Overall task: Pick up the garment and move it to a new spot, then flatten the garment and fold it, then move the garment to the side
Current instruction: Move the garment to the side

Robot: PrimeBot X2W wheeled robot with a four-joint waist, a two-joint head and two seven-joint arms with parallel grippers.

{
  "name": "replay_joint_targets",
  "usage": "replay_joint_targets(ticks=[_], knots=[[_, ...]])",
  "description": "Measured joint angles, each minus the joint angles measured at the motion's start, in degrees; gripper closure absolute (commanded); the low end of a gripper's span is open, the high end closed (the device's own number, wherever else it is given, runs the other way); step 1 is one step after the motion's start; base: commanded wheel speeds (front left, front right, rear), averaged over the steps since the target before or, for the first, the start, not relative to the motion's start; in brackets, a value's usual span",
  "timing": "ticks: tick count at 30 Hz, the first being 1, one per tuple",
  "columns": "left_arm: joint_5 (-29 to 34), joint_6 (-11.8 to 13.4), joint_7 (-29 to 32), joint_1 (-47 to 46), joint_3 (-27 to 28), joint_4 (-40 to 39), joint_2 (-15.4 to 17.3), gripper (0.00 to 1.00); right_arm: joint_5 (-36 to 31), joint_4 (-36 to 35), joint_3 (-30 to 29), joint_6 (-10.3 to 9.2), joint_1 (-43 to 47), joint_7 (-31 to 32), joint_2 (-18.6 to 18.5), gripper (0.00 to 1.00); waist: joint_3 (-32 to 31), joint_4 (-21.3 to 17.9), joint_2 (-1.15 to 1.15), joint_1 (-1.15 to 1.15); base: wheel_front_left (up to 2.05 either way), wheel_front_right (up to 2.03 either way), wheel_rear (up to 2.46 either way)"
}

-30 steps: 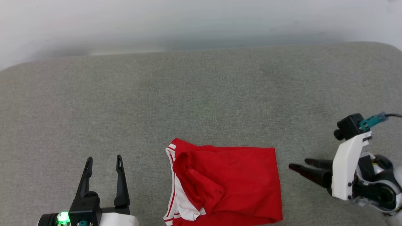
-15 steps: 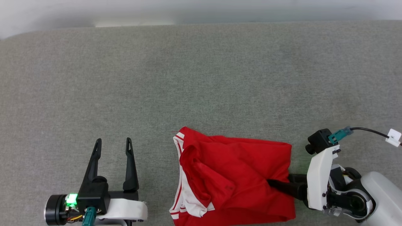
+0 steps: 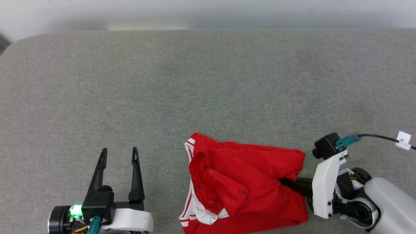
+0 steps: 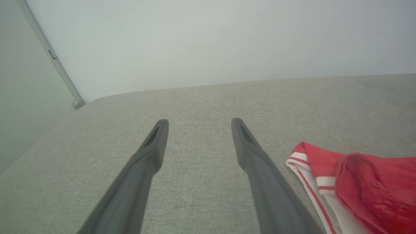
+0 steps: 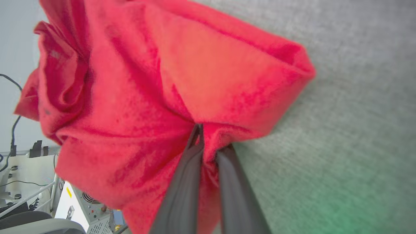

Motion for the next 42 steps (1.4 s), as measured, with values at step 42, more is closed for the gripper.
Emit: replay_joint_targets(ticks=[42], knots=[[1.5,0.5,0.0,-4.3,3.5,-8.9,5.5,0.0,-16.3,18.6,-2.4,-0.05,-29.2,-11.7,-23.0,1.0,16.6,-21.3,0.0,0.02,0.0,0.0,0.0]])
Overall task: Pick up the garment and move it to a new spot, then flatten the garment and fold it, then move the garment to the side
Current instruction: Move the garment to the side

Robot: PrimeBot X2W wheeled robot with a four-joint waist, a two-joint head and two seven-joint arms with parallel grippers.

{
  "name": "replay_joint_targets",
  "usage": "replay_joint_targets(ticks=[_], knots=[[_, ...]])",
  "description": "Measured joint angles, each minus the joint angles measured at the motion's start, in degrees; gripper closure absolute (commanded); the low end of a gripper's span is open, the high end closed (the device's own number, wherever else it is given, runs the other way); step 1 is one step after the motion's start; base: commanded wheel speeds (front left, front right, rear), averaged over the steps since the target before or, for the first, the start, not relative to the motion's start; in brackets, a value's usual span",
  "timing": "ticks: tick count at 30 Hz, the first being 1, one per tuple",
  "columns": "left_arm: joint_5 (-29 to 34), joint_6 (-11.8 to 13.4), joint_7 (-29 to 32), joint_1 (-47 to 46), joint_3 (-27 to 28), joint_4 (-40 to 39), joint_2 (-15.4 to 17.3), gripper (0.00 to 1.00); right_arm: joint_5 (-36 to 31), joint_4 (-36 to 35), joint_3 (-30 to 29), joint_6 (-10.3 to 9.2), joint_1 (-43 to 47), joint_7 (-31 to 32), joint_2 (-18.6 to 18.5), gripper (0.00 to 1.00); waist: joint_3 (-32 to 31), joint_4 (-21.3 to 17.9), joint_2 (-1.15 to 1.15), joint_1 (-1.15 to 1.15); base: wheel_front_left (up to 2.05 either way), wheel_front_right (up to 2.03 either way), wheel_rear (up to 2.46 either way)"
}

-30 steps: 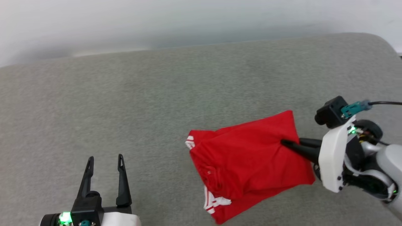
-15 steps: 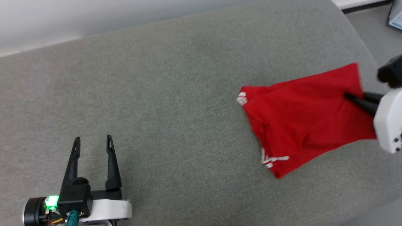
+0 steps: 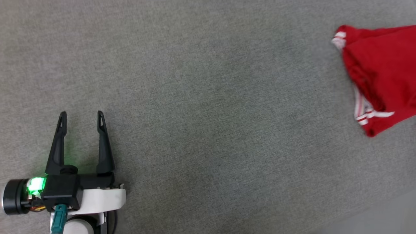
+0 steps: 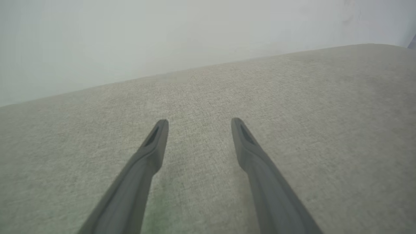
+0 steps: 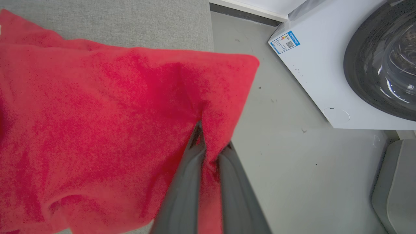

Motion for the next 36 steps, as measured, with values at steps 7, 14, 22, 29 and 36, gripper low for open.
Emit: replay_joint_targets(ticks=[7,14,22,29,36], knots=[[-0.1,0.4,0.0,-1.3,-0.4,-0.1,0.7,0.0,-0.8,8.9,-2.0,0.0,-1.4,-3.7,4.3,1.0,2.1,0.7,0.0,0.0,0.0,0.0,0.0],[-1.2,1.0,0.0,-1.4,-0.8,1.8,-0.5,0.0,-6.4,14.8,-3.2,-0.01,-3.6,-10.4,6.3,0.0,-1.6,1.8,0.0,0.0,0.0,0.0,0.0],[-2.2,1.6,0.0,2.5,-1.4,3.4,-2.6,0.0,-16.3,17.5,-9.6,-0.01,-7.0,-29.5,11.6,0.0,-8.9,3.9,0.0,-0.01,0.0,0.0,0.0],[-2.8,1.6,0.0,5.4,-1.2,4.4,-3.8,0.0,-26.6,3.6,-20.9,-0.02,-3.1,-32.4,19.7,0.0,-14.4,6.6,0.0,-0.01,0.0,0.0,0.0],[-3.0,0.5,0.0,6.6,-1.3,5.9,-4.3,0.0,-34.7,-16.7,-31.6,-0.01,14.4,-32.4,31.8,0.0,-18.7,9.6,0.0,-0.01,0.0,0.0,0.0]])
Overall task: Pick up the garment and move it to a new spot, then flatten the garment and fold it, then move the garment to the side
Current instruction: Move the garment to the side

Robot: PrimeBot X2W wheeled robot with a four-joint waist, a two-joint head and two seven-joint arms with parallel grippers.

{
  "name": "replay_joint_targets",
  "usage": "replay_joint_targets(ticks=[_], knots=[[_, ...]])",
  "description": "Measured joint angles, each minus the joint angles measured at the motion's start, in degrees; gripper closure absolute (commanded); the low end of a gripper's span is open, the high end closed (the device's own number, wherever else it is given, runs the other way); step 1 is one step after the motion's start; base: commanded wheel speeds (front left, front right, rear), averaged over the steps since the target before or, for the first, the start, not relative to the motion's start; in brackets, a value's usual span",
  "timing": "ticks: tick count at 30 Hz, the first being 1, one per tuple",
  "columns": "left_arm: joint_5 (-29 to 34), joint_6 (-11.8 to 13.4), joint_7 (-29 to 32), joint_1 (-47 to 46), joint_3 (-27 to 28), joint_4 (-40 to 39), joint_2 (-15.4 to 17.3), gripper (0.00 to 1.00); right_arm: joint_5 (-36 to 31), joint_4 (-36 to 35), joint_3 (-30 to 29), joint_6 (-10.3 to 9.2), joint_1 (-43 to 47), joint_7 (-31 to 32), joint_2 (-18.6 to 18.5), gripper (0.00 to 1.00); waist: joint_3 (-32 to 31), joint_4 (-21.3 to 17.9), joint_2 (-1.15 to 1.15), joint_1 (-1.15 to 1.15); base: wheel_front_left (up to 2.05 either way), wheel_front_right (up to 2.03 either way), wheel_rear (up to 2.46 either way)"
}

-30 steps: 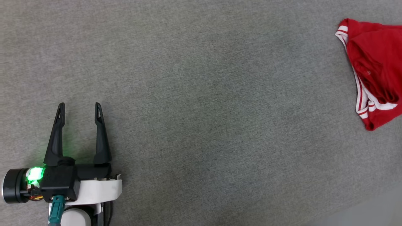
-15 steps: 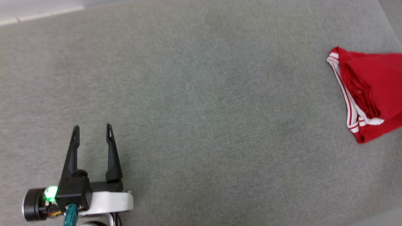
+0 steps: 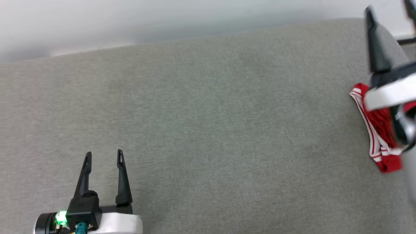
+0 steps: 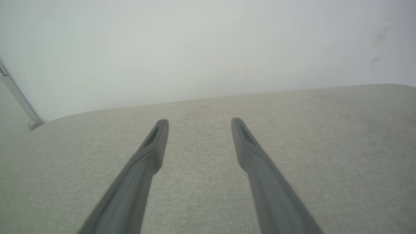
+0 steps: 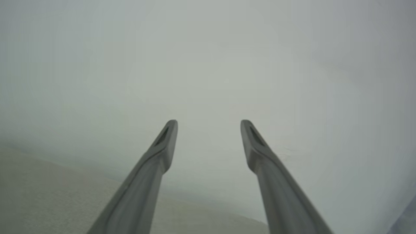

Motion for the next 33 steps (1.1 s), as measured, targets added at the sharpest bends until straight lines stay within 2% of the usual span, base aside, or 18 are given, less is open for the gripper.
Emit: replay_joint_targets(ticks=[5,11,16,25,33], knots=[[-0.1,-0.1,0.0,1.1,0.0,0.8,-0.4,0.0,-1.6,-6.6,-1.3,0.0,10.3,0.0,5.9,0.0,-2.7,1.9,0.0,0.0,0.0,0.0,0.0],[-0.2,-1.0,0.0,2.5,-0.3,1.7,-0.9,0.0,-2.8,-10.8,-1.6,0.02,21.2,0.0,10.0,0.0,-5.4,4.0,0.0,-0.01,0.0,0.0,0.0],[-0.2,-1.5,0.0,3.7,-0.4,2.5,-1.1,0.0,-2.8,-13.5,-4.4,0.0,29.4,0.0,13.3,0.0,-7.7,5.2,0.0,0.0,0.0,0.0,0.0],[-1.1,-2.7,0.0,6.0,-0.5,3.3,-1.5,0.0,-2.2,-17.0,-7.1,0.0,41.4,0.0,16.3,0.0,-11.5,6.4,0.0,-0.01,0.0,0.0,0.0],[-1.5,-3.9,0.0,7.2,-0.2,3.0,-1.6,0.0,-1.3,-19.9,-8.8,-0.01,47.6,0.0,17.7,0.0,-13.0,6.9,0.0,-0.01,0.0,0.0,0.0]])
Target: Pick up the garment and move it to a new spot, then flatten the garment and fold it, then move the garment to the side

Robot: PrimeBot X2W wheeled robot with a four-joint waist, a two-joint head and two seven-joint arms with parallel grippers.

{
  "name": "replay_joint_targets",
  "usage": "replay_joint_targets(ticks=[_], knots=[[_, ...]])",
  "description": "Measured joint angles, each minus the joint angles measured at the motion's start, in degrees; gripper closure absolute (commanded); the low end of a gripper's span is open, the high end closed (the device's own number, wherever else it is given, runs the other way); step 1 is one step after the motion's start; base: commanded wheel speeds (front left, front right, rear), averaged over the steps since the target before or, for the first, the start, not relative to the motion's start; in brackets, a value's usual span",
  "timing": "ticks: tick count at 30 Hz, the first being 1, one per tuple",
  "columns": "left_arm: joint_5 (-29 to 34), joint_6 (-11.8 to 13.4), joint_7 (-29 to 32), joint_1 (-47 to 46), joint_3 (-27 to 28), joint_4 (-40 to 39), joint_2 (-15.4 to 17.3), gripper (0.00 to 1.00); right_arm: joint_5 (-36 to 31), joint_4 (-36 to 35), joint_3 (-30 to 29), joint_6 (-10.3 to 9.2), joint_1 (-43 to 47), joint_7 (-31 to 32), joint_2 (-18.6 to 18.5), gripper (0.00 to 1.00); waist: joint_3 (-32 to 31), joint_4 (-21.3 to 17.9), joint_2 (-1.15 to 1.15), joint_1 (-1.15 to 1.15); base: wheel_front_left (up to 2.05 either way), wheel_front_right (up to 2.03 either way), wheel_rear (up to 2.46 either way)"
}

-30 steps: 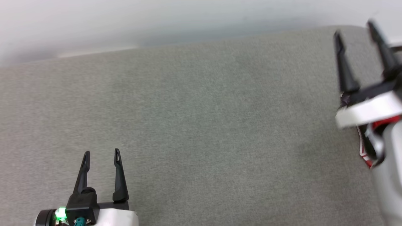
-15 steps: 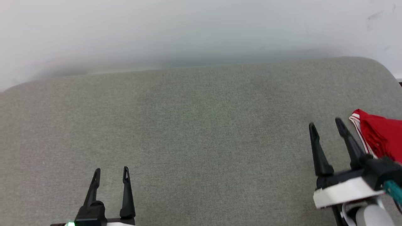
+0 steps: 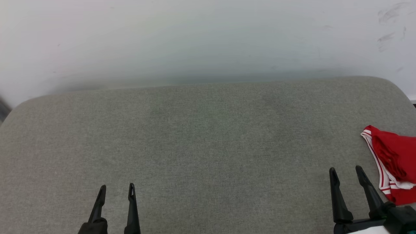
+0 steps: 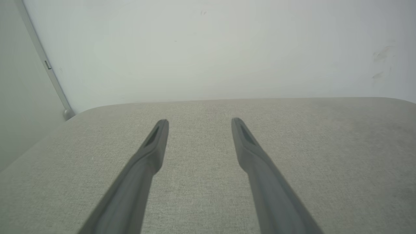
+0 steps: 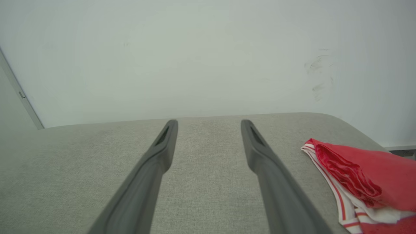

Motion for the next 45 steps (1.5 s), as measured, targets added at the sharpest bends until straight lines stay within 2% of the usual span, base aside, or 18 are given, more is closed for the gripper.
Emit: replay_joint_targets(ticks=[12,13,19,45], knots=[[0.0,-0.7,0.0,0.7,0.9,0.3,-0.2,0.0,0.4,-0.7,0.2,0.0,1.9,0.0,0.5,0.0,-0.3,-0.5,0.0,0.0,0.0,0.0,0.0],[0.0,-0.7,0.0,0.7,1.1,0.4,-0.2,1.0,0.4,-0.6,0.3,0.0,1.9,0.0,0.5,1.0,-0.3,-0.4,0.0,0.0,0.0,0.0,0.0],[-1.0,-0.7,0.4,0.9,1.0,3.1,-0.2,1.0,1.1,2.2,0.4,0.0,2.1,0.4,0.5,1.0,-0.2,-0.4,0.0,0.0,0.0,0.0,0.0],[-30.8,-4.3,5.5,-4.2,1.4,8.0,1.2,1.0,29.2,6.0,0.5,0.0,-1.9,5.6,-0.4,1.0,0.0,-0.2,0.0,0.01,0.0,0.0,0.0]])
